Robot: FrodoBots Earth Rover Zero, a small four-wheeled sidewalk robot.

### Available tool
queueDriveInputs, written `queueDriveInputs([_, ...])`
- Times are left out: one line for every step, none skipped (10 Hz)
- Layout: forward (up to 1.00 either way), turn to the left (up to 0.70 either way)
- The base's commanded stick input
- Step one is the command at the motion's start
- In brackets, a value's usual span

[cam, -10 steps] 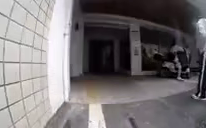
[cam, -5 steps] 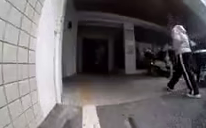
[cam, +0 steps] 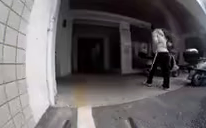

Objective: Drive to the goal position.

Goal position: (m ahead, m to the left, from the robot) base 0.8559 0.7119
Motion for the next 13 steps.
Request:
queueDriveInputs([0.24, -0.49])
queueDriveInputs([0.24, -0.17])
queueDriveInputs([0.24, 0.0])
queueDriveInputs([0.24, 0.0])
queueDriveInputs([0.24, 0.0])
queueDriveInputs([0.24, 0.0])
queueDriveInputs([0.24, 0.0])
queueDriveInputs([0.24, 0.0])
queueDriveInputs([0.24, 0.0])
queueDriveInputs([0.24, 0.0])
queueDriveInputs([0.24, 0.0])
queueDriveInputs([0.24, 0.0])
queueDriveInputs([0.24, 0.0])
